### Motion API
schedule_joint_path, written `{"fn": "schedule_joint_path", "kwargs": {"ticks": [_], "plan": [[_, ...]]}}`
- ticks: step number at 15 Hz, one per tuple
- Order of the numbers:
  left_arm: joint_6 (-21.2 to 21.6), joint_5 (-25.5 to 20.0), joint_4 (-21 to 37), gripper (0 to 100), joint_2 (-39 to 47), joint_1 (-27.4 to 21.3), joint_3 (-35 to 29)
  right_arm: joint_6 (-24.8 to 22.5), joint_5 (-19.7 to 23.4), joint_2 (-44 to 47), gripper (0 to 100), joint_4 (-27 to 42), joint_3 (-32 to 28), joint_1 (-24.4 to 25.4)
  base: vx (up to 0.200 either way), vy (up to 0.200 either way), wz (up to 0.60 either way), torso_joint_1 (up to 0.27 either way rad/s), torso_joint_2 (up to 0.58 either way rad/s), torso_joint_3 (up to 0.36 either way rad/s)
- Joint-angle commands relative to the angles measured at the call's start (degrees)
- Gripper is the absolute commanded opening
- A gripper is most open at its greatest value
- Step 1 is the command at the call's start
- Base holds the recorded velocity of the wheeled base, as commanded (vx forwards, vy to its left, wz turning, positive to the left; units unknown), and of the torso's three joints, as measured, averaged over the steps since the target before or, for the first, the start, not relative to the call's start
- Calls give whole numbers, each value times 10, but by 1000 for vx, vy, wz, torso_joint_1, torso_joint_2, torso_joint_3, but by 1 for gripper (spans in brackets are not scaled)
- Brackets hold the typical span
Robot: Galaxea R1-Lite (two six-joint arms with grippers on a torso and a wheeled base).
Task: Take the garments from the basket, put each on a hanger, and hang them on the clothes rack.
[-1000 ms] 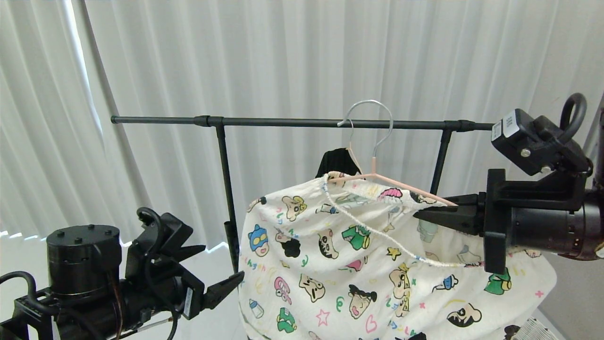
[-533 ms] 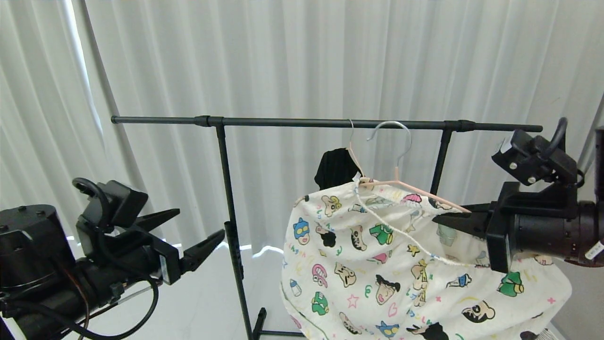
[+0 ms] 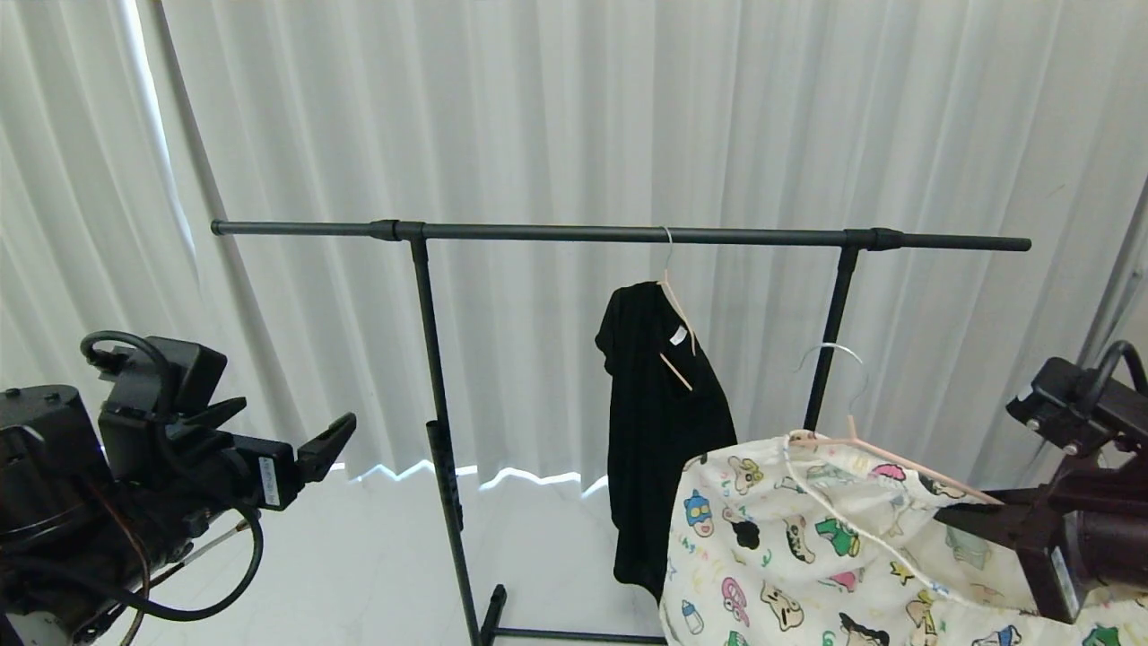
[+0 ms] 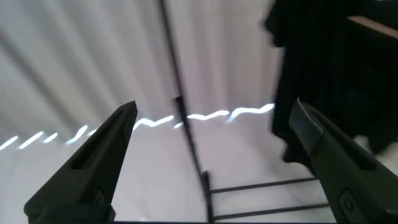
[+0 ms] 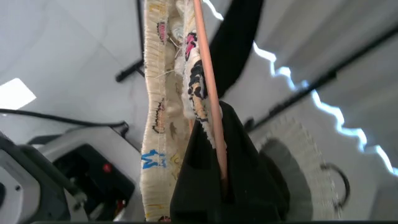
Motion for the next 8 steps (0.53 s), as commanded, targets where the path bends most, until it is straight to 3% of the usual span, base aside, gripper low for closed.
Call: {"fn": "schedule_joint_path", "kwargs": {"ticks": [1,8], "plan": [[0,29,-2,100,30,0,-6,0,-7,-40,0,21,15,-36,0,0,0,0,0,0],[6,88,-3,100,55,0,0,2,-70,-75,0,79,49,-142,0,0,0,0,0,0]]}}
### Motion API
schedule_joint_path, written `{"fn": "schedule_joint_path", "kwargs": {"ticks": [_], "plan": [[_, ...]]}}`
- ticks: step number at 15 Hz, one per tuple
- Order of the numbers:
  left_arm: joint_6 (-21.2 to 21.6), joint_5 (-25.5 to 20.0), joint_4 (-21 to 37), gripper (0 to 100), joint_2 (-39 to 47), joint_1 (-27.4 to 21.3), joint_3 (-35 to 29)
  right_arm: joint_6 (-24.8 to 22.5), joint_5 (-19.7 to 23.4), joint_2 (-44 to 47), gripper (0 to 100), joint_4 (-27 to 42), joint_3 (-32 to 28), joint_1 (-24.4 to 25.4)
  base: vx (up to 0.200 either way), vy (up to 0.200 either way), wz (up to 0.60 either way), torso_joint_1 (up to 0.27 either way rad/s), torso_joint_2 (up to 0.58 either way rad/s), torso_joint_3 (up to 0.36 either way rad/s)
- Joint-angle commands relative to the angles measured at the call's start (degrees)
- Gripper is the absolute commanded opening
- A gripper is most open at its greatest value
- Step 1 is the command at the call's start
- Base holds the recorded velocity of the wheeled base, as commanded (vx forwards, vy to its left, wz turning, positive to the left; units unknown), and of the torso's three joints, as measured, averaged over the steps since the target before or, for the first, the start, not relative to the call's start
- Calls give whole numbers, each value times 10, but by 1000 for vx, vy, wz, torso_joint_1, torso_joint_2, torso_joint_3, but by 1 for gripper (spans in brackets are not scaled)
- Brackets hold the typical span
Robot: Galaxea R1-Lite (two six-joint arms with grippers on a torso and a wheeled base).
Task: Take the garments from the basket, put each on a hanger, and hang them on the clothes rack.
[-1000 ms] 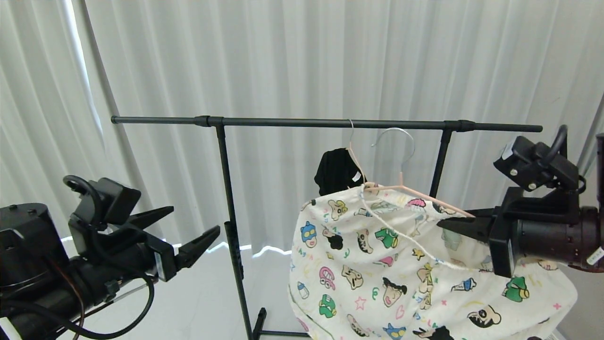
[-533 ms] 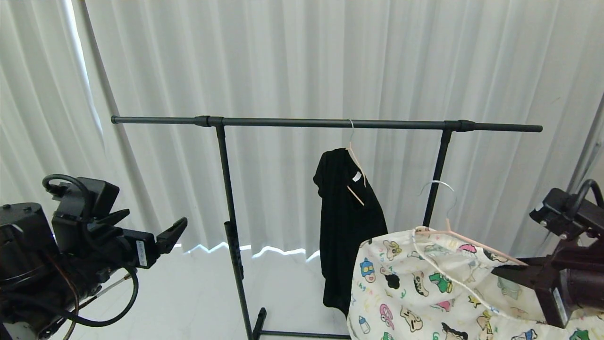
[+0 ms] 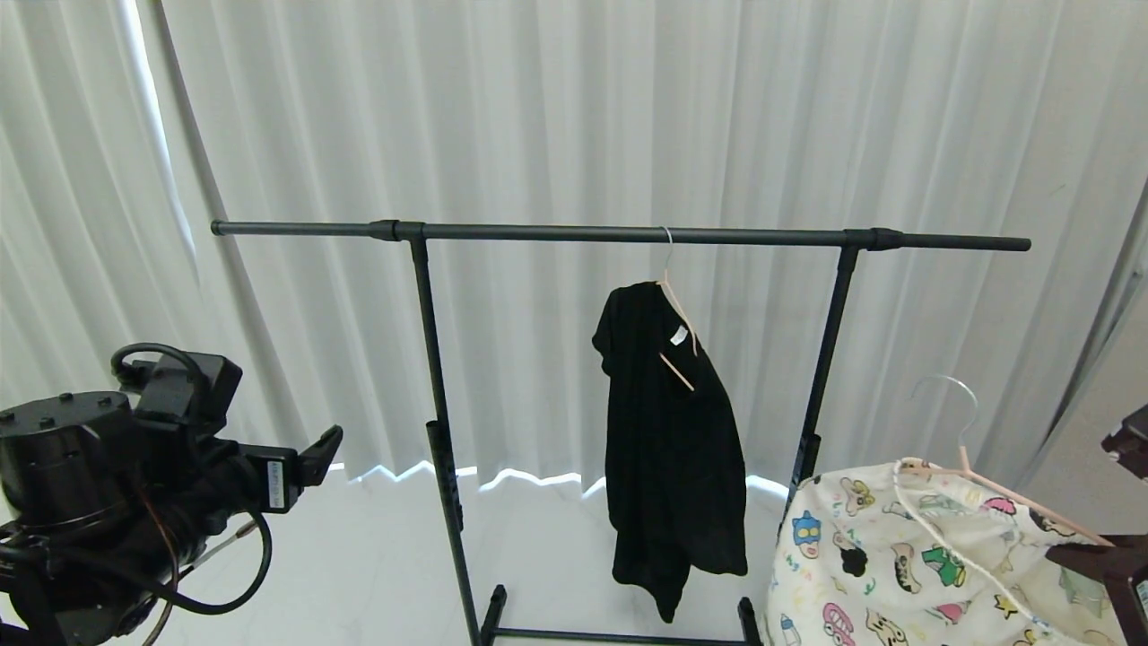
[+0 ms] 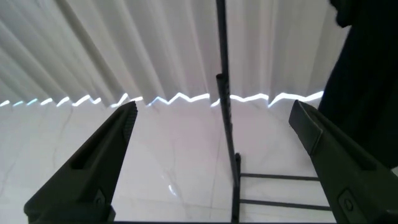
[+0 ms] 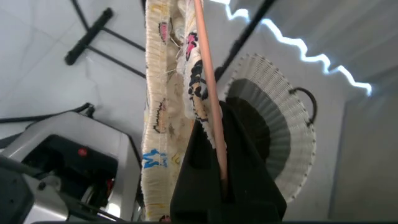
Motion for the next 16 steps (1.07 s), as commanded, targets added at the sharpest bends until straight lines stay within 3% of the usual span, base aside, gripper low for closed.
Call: {"fn": "schedule_joint_path", "kwargs": {"ticks": [1,4,7,9,13,16], "plan": [[0,2,-1,100,14,0,-3,10,-5,-4,0,-1,11,-23,0,0,0,0,0,0],[-2,2,-2,100,11,-1,1,63,-3,2,0,-38,9,-22,0,0,0,0,0,0],[-4,-1,-3,100,3,-11,3,69,1,42,0,-127,5,-22,0,0,0,0,0,0],[-5,-3,-5,100,-4,-23,5,68,13,77,0,-200,-8,-22,200,0,0,2,0,0],[-5,-2,-5,100,-9,-31,9,68,14,119,0,-204,-87,-22,200,0,0,-2,2,-1],[-5,-2,-5,100,-10,-31,9,67,14,133,0,-204,-114,-22,200,0,0,1,1,-1]]}}
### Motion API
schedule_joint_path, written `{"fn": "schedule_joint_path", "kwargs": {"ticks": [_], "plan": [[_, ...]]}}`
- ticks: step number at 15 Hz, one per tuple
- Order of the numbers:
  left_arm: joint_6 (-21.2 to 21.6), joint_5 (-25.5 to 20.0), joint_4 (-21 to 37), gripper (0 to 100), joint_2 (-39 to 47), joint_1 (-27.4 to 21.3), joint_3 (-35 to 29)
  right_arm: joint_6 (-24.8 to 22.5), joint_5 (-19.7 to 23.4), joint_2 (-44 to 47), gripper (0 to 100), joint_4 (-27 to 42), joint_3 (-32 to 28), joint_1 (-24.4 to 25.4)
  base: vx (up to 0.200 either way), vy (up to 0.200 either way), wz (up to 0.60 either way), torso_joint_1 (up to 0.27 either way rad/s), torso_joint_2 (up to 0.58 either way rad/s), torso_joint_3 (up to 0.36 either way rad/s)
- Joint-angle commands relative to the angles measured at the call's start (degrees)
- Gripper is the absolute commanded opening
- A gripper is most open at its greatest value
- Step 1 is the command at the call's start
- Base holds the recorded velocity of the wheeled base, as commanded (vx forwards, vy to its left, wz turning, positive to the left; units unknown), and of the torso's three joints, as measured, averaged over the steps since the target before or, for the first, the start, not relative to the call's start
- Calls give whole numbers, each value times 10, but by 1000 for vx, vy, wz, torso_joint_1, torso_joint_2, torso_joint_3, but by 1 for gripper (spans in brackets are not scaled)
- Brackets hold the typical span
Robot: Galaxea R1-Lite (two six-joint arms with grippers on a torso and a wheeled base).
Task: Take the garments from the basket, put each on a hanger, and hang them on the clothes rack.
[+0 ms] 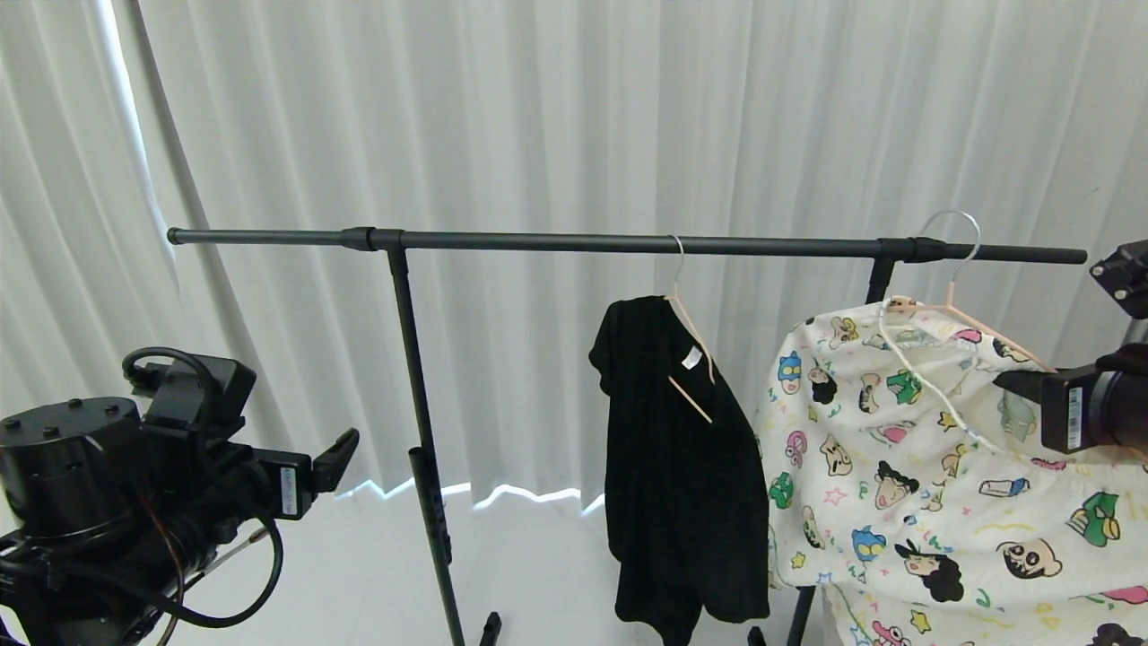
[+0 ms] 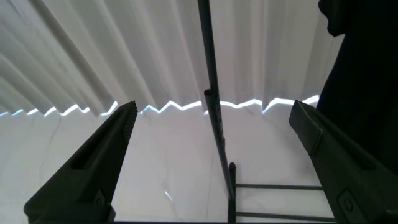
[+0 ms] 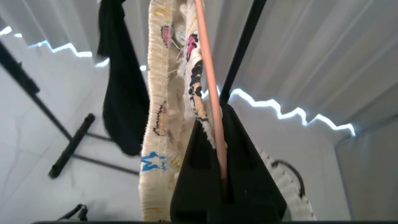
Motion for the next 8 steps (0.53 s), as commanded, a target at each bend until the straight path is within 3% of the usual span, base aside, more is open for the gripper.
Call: {"fn": "schedule_joint_path", "kwargs": {"ticks": [1,8], "plan": [[1,0,0,100,-2,0,0,0,0,17,0,0,-12,0,200,0,0,7,7,2],[2,0,0,100,-1,-12,-1,-2,0,30,0,-3,-13,1,200,0,0,2,4,2]]}}
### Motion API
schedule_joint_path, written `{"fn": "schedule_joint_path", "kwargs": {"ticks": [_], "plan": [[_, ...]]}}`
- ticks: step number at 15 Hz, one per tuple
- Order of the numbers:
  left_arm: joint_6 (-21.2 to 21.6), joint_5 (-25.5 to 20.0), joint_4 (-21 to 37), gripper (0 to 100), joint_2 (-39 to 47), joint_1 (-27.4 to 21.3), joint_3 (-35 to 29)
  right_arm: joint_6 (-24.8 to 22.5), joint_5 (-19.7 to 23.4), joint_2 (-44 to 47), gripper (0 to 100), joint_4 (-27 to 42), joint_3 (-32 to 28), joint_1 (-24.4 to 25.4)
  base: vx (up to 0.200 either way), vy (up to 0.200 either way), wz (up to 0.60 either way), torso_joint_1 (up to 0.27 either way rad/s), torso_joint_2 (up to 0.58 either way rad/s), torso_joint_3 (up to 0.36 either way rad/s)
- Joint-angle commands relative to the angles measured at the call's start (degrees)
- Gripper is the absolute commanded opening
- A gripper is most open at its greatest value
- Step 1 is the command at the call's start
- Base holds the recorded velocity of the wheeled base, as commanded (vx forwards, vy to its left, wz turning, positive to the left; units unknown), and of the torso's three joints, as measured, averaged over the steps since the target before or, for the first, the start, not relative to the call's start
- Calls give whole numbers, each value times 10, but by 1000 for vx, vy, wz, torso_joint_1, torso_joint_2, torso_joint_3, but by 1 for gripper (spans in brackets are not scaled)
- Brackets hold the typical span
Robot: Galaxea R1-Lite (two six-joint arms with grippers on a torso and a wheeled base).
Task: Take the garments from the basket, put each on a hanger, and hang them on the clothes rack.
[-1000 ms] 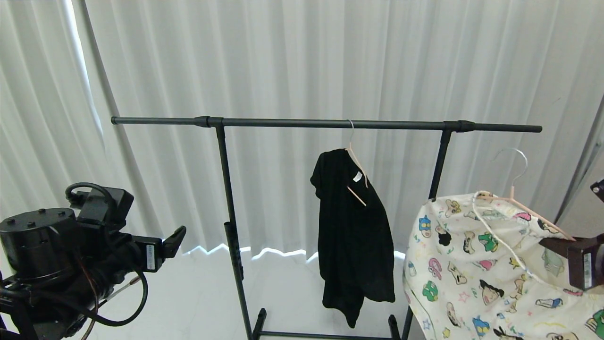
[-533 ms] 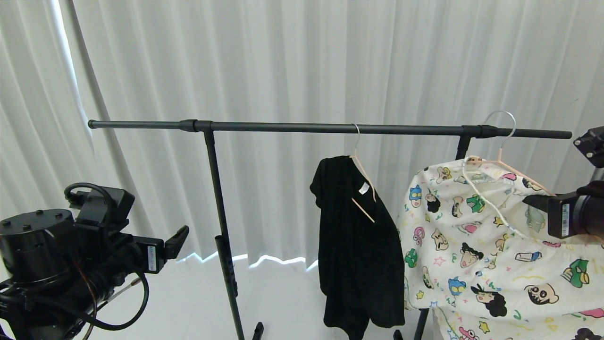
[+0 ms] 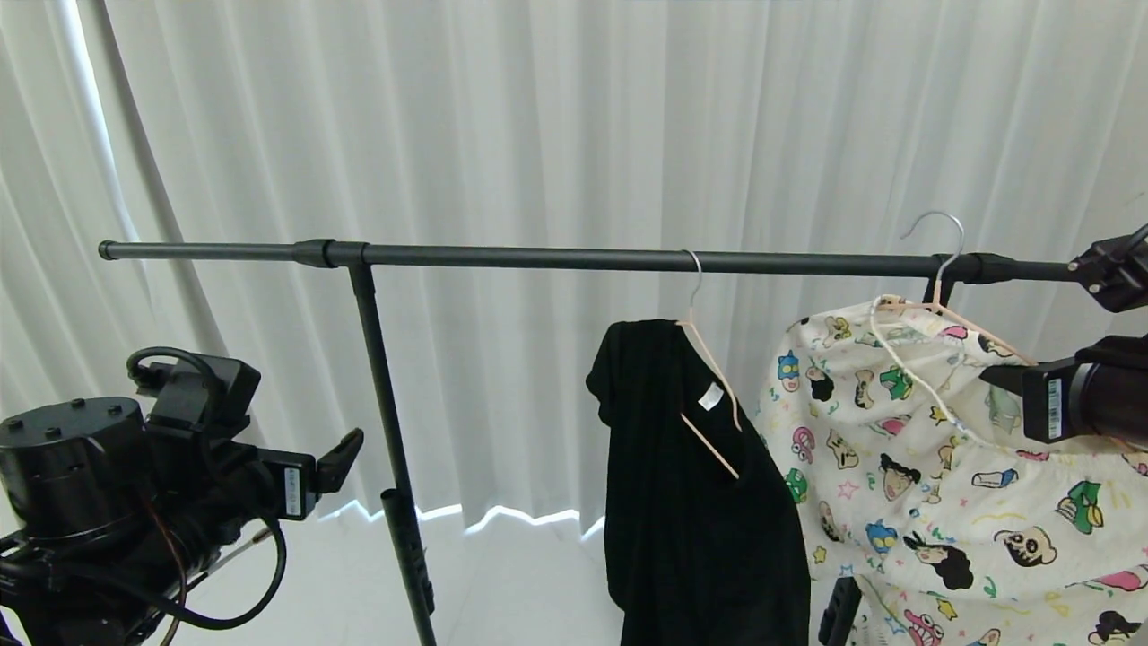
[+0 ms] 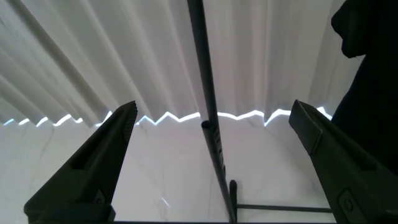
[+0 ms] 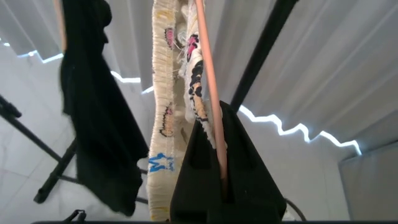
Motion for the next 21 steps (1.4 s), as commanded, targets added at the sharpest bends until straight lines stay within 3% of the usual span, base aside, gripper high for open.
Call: {"fn": "schedule_joint_path", "kwargs": {"ticks": [1,3,21], "plan": [[0,0,0,100,0,-3,-1,0,1,5,0,0,0,1,200,0,0,2,2,2],[0,0,0,100,0,-4,0,0,1,8,0,0,0,0,200,0,0,0,0,5],[3,0,-10,100,2,-7,-3,-1,-4,107,0,-1,-27,5,0,0,0,0,0,0]]}}
